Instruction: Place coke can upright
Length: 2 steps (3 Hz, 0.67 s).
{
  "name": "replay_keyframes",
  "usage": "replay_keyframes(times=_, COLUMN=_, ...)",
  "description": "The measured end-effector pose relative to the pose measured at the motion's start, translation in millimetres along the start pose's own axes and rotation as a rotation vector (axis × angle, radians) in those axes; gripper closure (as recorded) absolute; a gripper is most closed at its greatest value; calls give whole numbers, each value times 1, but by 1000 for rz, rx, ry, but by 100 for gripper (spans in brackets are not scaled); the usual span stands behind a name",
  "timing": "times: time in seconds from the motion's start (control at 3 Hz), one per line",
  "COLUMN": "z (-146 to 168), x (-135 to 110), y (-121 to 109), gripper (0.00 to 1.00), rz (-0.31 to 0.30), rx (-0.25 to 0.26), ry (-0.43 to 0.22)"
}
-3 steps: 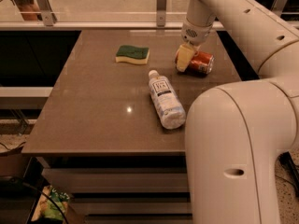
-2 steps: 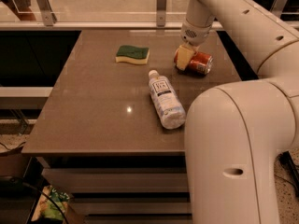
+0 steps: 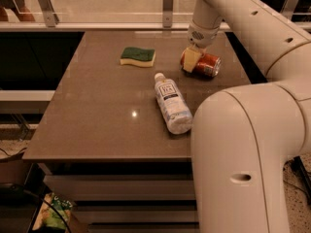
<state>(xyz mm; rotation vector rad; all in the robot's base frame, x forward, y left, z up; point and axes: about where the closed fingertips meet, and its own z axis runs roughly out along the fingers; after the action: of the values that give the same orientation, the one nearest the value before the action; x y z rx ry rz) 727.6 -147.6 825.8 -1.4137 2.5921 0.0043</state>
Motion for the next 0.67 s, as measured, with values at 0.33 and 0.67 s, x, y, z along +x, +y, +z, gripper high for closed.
replay_keyframes(times=0.33, z=0, x=0, y=0, gripper=100, rz=0, rx=0, ry=0)
replay_keyframes(times=0.67, z=-3, x=-2, y=0, gripper=100, rz=-4, rx=-3, ry=-37)
